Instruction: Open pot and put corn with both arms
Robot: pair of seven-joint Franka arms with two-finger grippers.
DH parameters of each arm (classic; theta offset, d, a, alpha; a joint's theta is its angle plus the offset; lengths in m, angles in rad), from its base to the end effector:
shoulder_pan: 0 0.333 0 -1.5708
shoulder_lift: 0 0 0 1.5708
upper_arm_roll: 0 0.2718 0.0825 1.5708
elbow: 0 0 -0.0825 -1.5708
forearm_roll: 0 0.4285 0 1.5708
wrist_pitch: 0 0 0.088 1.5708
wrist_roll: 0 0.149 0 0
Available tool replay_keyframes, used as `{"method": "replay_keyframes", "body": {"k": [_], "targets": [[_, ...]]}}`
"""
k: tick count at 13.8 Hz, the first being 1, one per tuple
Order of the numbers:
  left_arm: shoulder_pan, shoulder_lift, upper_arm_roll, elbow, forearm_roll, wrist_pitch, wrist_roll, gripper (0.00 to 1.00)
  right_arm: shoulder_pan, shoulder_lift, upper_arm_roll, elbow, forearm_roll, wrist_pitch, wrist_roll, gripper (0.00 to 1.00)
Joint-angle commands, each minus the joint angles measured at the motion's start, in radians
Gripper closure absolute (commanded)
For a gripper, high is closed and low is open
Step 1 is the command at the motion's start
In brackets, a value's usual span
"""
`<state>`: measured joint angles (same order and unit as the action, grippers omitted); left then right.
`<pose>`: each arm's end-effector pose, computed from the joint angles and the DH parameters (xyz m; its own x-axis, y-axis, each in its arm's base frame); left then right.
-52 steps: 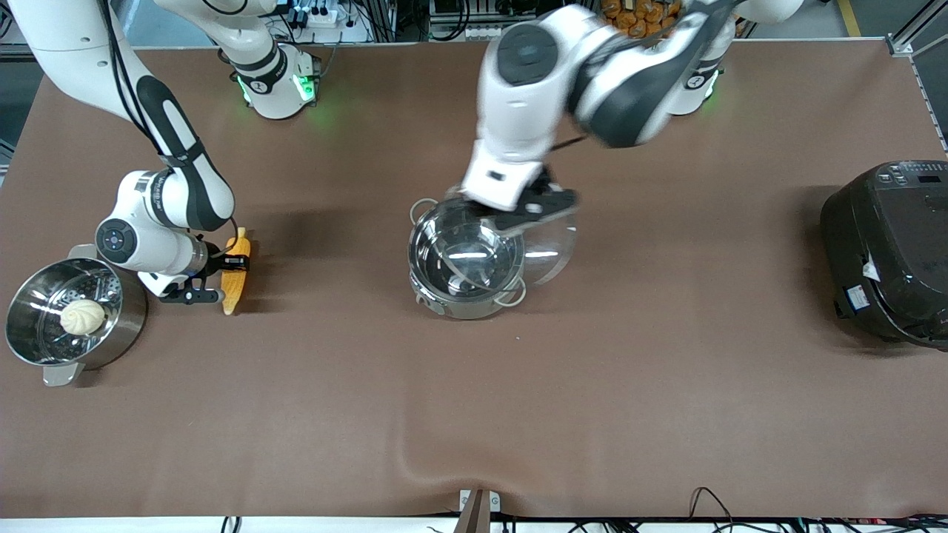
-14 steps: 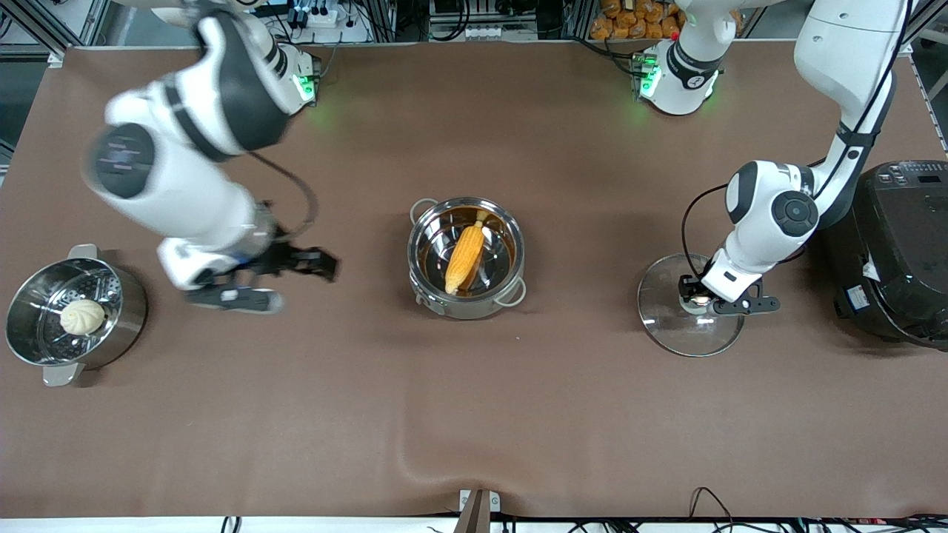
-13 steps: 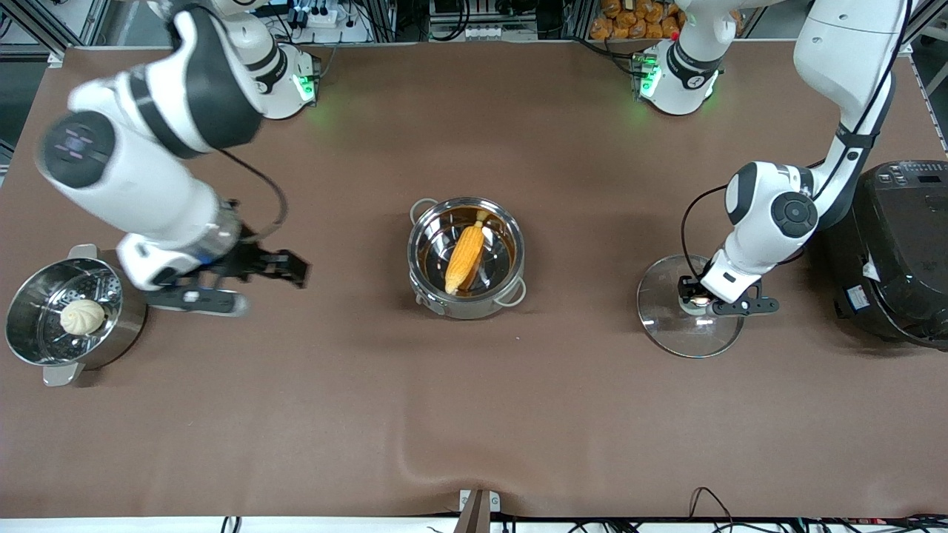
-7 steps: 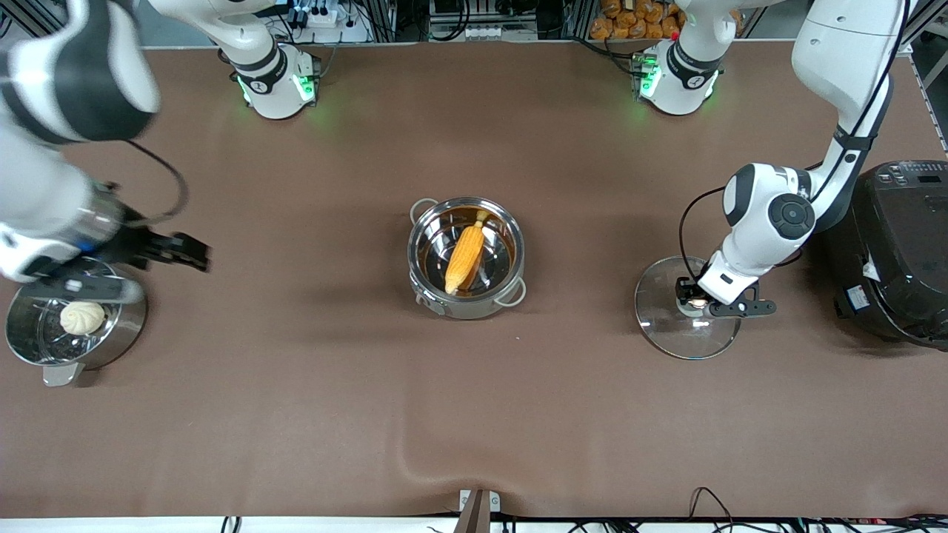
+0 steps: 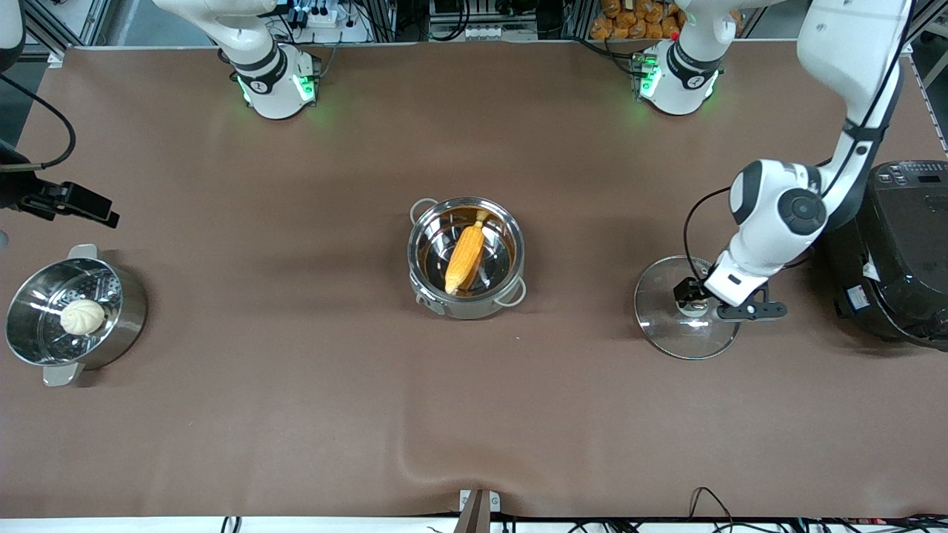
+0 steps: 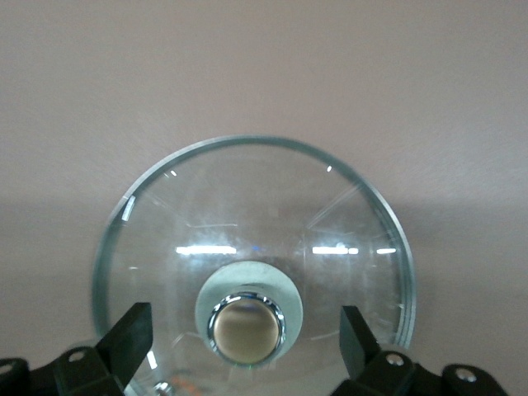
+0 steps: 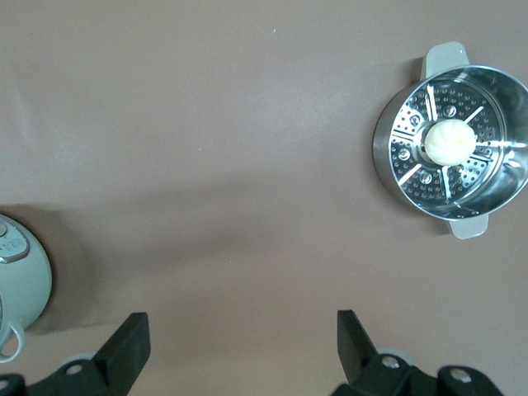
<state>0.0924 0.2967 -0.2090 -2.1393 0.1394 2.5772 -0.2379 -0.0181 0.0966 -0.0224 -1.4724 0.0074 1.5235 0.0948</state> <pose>0.6037 -0.0748 0.1650 0.9882 0.0226 0.1513 0.0220 -0.9997 0.0053 0.6174 -0.0234 0.5260 0.9899 -0.1345 -0.0458 -0.1347 -0.9909 -0.0009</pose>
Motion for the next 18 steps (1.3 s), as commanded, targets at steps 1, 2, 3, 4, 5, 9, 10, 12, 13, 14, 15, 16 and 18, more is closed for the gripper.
{"method": "replay_keyframes", "body": {"k": [1, 2, 3, 4, 5, 9, 10, 12, 13, 14, 15, 16, 18], "targets": [[0.003, -0.172, -0.033, 0.036, 0.003, -0.194, -0.001, 0.0, -0.016, -0.001, 0.018, -0.005, -0.009, 0.03, -0.003, 0.0], [0.001, -0.203, -0.039, 0.103, 0.002, -0.303, -0.001, 0.0, -0.017, 0.002, 0.018, -0.002, -0.004, 0.029, -0.007, 0.0], [0.001, -0.214, -0.049, 0.196, -0.009, -0.441, -0.001, 0.0, -0.02, 0.003, 0.018, 0.01, -0.001, 0.02, -0.007, 0.0], [0.001, -0.211, -0.058, 0.299, -0.029, -0.571, 0.0, 0.0, -0.029, 0.003, 0.018, 0.015, 0.003, 0.011, -0.009, 0.0], [0.0, -0.205, -0.058, 0.397, -0.049, -0.697, 0.0, 0.0, -0.037, 0.002, 0.018, 0.017, 0.016, -0.026, -0.012, 0.0], [0.001, -0.211, -0.061, 0.582, -0.083, -0.948, 0.0, 0.0, -0.043, -0.005, 0.018, 0.017, 0.023, -0.071, -0.04, 0.0], [0.007, -0.211, -0.059, 0.62, -0.099, -0.986, 0.0, 0.0, -0.043, -0.006, 0.018, 0.017, 0.023, -0.072, -0.04, 0.0], [0.01, -0.212, -0.058, 0.676, -0.106, -1.067, 0.0, 0.0, -0.043, -0.021, 0.018, 0.018, 0.016, -0.071, -0.043, 0.0], [0.012, -0.214, -0.056, 0.685, -0.106, -1.098, -0.001, 0.0, -0.043, -0.021, 0.018, 0.017, 0.01, -0.071, -0.046, 0.0], [0.01, -0.22, -0.052, 0.687, -0.107, -1.118, 0.0, 0.0, -0.043, -0.021, 0.018, 0.017, 0.01, -0.071, -0.046, 0.0], [-0.002, -0.246, -0.041, 0.687, -0.112, -1.126, 0.002, 0.0, -0.043, -0.021, 0.018, 0.017, 0.01, -0.071, -0.046, 0.0], [-0.025, -0.254, -0.023, 0.687, -0.113, -1.129, 0.0, 0.0, -0.042, -0.021, 0.018, 0.017, 0.01, -0.072, -0.046, 0.0], [-0.103, -0.26, 0.092, 0.687, -0.136, -1.134, 0.002, 0.0, -0.043, -0.024, 0.018, 0.017, 0.01, -0.075, -0.046, 0.0]]}}
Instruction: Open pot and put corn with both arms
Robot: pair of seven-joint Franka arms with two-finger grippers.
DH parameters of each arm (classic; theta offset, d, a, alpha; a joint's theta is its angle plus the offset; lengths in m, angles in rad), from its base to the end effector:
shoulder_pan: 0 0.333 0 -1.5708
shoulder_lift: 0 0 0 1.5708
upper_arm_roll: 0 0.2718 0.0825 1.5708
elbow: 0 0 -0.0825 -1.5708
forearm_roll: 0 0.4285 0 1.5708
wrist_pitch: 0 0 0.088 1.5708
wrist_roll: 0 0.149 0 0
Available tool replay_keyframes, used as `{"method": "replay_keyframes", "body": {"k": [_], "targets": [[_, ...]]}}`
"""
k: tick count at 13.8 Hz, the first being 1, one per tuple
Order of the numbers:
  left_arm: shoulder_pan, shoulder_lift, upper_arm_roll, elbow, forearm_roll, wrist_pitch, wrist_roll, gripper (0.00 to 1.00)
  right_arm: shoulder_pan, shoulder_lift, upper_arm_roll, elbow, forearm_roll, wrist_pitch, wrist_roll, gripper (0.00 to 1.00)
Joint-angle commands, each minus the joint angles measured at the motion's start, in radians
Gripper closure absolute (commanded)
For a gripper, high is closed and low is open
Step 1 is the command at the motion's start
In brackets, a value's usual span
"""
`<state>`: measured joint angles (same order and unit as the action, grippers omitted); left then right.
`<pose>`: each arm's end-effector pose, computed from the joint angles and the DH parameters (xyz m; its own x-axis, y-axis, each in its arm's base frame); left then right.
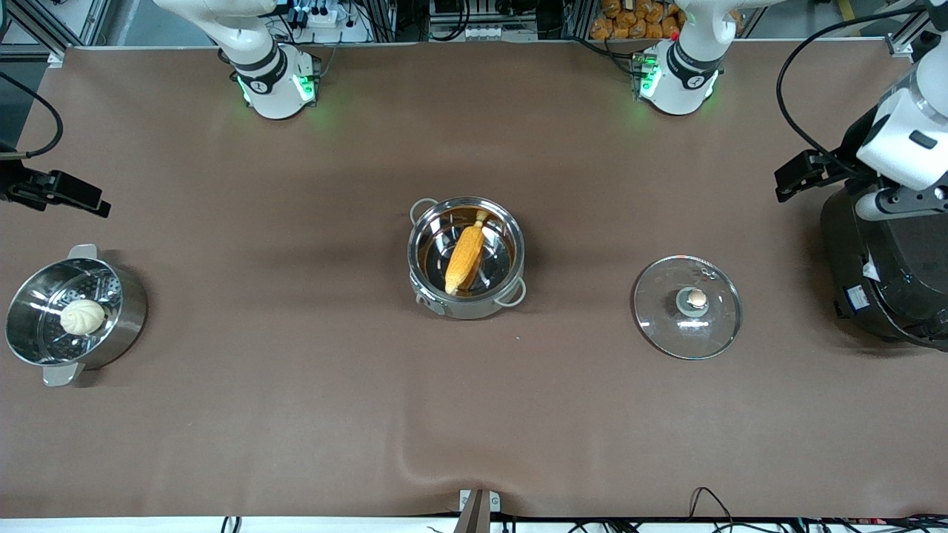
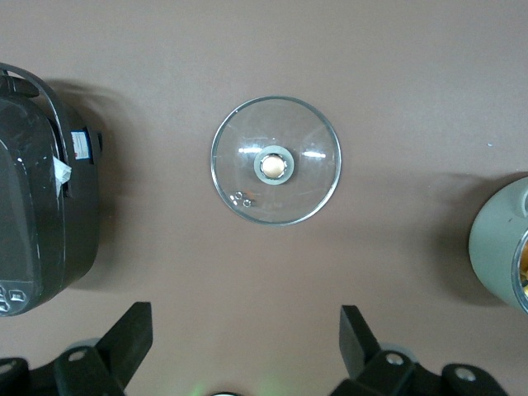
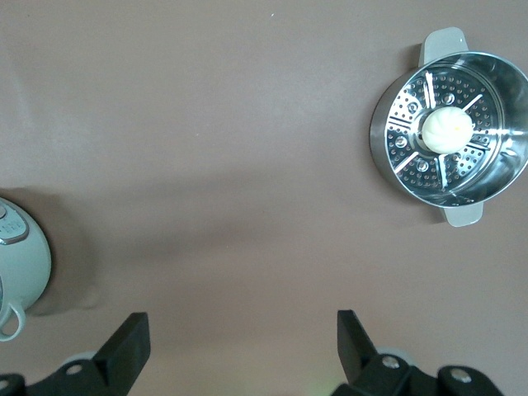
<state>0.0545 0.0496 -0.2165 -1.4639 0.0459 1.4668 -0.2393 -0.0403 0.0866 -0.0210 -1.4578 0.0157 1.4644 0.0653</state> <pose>0.5933 -0.0871 0.5551 0.9960 0.0817 -0.0358 0.0801 -0.9958 -0.0449 0.6067 -0.0343 0.5349 0.9889 -0.1245 -0.0806 -0.1256 -0.9920 -0.0086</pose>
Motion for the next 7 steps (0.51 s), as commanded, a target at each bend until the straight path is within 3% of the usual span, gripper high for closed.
{"method": "replay_keyframes", "body": {"k": [1, 7], "targets": [[-0.076, -0.023, 0.133, 0.01, -0.078, -0.023, 0.005, 0.0, -0.021, -0.015, 0.016, 0.002, 0.001, -0.016, -0.019, 0.0], [-0.076, -0.043, 0.147, 0.008, -0.075, -0.025, 0.047, 0.0, -0.021, -0.015, 0.016, 0.002, 0.001, -0.016, -0.018, 0.0]]}}
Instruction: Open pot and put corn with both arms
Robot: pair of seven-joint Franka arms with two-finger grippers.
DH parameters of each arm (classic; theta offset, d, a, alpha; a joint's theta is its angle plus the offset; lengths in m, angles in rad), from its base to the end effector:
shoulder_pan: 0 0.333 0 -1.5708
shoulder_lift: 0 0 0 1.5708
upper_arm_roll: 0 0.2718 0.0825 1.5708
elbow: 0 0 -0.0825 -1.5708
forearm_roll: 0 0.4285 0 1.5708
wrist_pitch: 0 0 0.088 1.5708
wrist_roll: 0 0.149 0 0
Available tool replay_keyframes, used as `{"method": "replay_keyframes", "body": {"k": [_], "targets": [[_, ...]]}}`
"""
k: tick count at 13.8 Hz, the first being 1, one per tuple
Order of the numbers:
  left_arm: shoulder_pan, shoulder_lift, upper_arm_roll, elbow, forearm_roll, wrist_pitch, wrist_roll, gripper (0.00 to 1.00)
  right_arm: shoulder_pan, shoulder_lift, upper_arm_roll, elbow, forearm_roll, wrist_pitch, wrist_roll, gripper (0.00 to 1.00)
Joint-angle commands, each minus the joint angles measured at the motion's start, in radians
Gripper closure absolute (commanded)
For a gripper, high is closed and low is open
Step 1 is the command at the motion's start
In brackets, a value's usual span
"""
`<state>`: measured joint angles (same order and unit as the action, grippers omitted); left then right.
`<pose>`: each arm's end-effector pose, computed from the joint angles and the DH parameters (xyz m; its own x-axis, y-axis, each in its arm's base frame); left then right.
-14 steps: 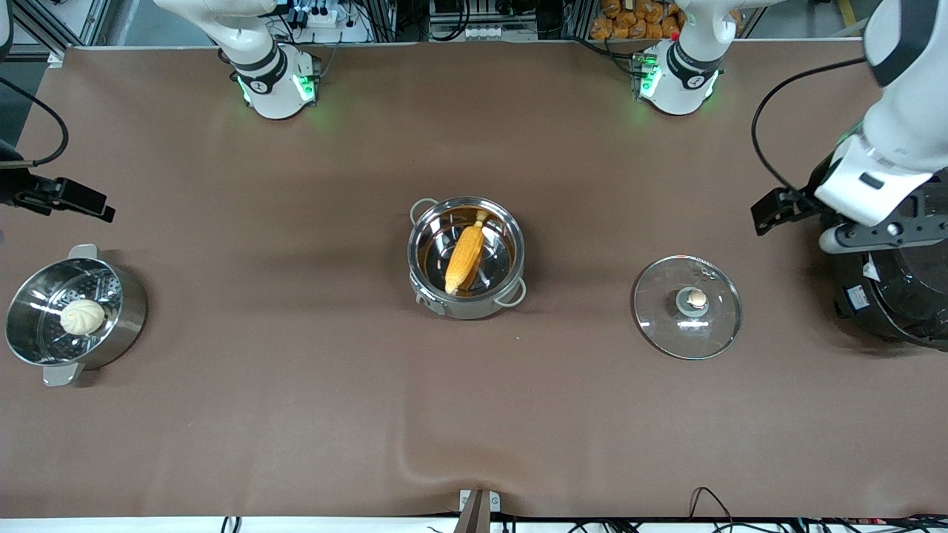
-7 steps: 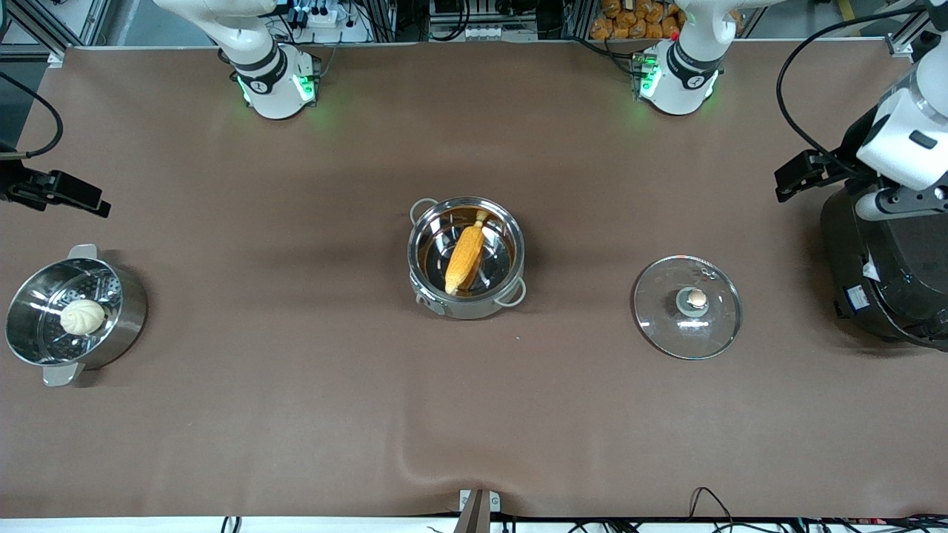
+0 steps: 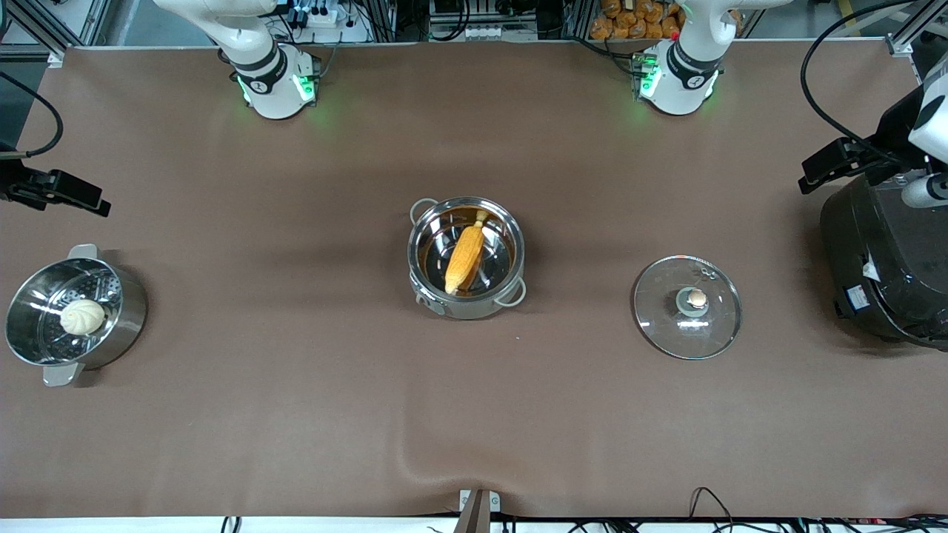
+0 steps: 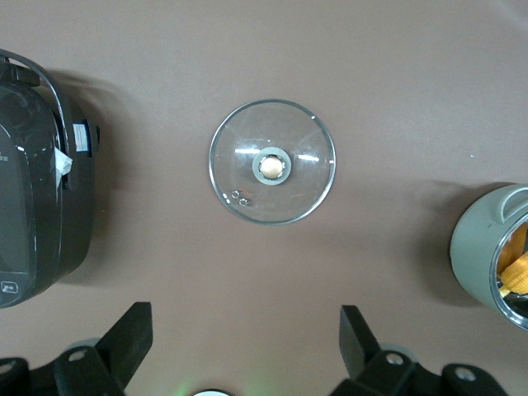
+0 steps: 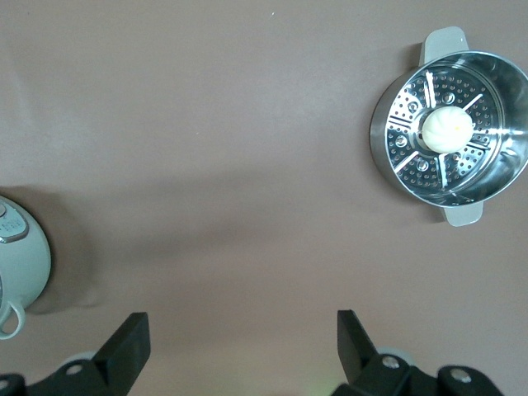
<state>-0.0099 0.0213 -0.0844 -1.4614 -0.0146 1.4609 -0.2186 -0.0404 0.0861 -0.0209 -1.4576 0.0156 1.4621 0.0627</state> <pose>0.5898 -0.0576 0.5720 0.9922 0.1224 -0.0247 0.1227 -0.9924 0.0112 0.6063 -0.0343 0.5351 0.9891 -0.1219 -0.0822 -0.1230 -0.9924 -0.0087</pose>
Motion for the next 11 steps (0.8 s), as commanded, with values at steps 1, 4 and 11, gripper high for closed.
{"method": "replay_keyframes", "body": {"k": [1, 4, 11], "targets": [[-0.012, -0.014, 0.02, 0.007, -0.015, -0.019, 0.042, 0.0, -0.021, -0.014, 0.016, 0.002, 0.001, -0.014, -0.017, 0.0], [-0.012, -0.014, 0.046, 0.007, -0.007, -0.033, 0.13, 0.0, -0.021, -0.014, 0.016, 0.003, 0.001, -0.012, -0.017, 0.0], [-0.015, -0.009, 0.057, 0.009, -0.005, -0.068, 0.133, 0.0, -0.021, -0.014, 0.016, 0.002, 0.004, -0.014, -0.015, 0.0]]}}
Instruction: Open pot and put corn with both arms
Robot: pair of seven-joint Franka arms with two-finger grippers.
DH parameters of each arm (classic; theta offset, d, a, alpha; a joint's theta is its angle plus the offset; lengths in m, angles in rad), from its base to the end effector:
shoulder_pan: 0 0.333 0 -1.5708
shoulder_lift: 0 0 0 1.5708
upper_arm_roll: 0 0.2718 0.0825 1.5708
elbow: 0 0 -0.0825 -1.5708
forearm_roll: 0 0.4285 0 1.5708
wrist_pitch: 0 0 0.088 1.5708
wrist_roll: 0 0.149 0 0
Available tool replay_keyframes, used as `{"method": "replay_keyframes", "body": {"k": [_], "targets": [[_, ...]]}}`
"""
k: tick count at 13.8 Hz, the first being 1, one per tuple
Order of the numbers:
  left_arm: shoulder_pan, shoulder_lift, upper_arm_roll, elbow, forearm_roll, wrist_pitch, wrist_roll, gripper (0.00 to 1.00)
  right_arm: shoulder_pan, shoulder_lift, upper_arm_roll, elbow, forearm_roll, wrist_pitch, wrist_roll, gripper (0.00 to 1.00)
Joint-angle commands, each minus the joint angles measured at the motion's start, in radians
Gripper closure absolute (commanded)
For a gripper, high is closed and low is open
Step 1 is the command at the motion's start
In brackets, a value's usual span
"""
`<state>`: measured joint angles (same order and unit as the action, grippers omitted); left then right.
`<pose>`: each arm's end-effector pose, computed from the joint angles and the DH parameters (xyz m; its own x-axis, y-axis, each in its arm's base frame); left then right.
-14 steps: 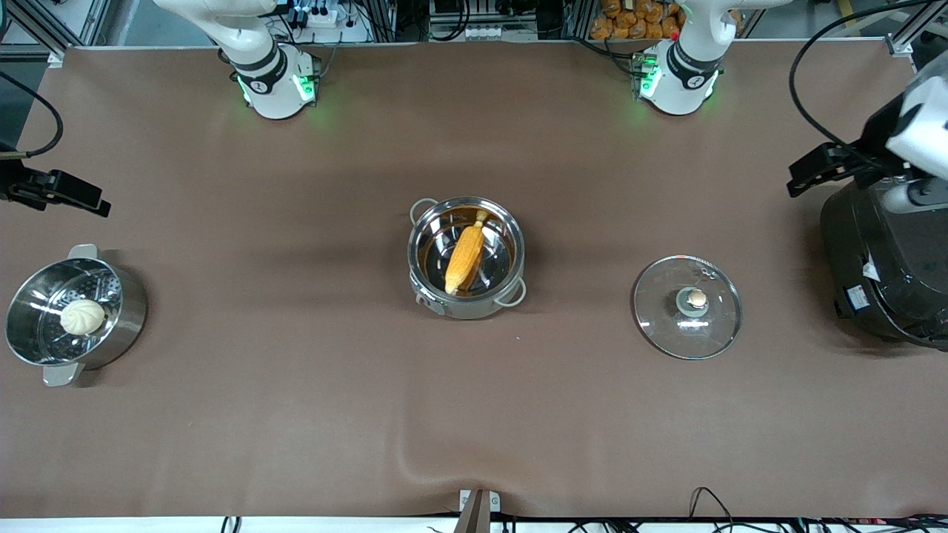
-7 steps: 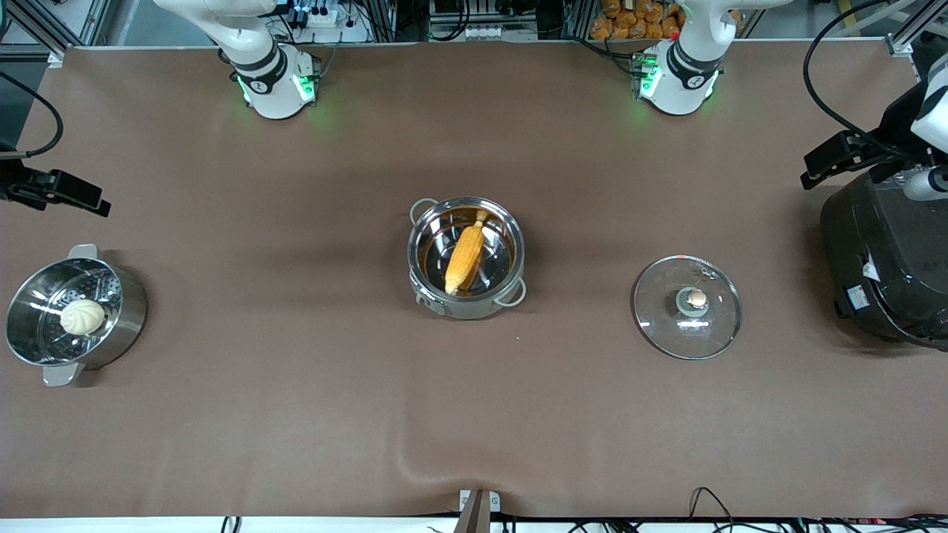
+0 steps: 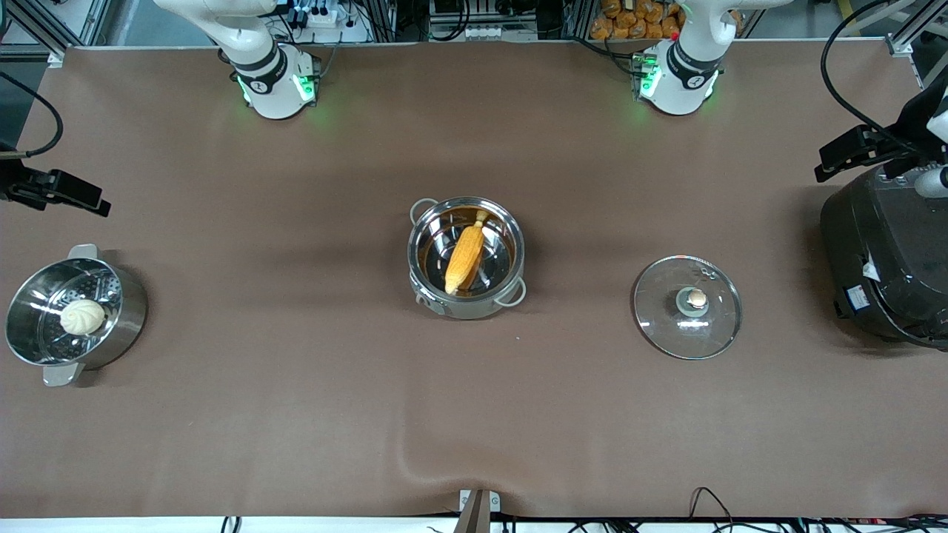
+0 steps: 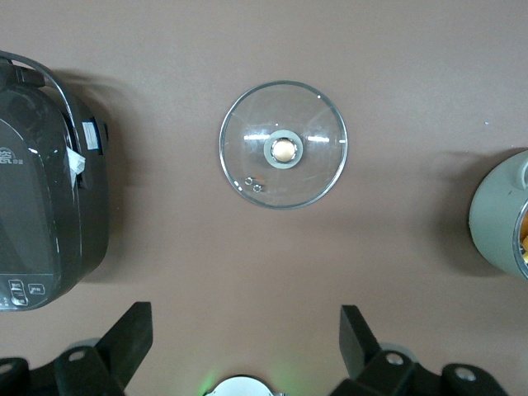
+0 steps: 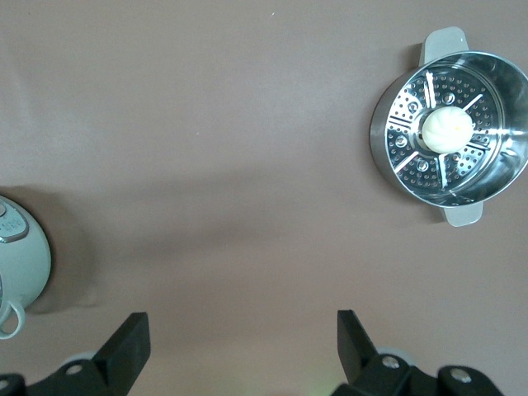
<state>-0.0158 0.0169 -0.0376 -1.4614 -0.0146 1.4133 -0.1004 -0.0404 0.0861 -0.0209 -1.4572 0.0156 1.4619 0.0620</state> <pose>0.5833 -0.0334 0.5707 0.9968 0.0448 -0.0661 0.0454 -0.9989 0.0086 0.6063 -0.0343 0.5353 0.9892 -0.1212 -0.0820 -0.1223 -0.9925 -0.0087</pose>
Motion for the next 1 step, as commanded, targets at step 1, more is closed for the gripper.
{"method": "replay_keyframes", "body": {"k": [1], "targets": [[-0.009, -0.003, 0.008, 0.01, -0.002, -0.033, 0.013, 0.0, -0.021, -0.014, 0.016, 0.001, 0.004, -0.014, -0.014, 0.0]]}}
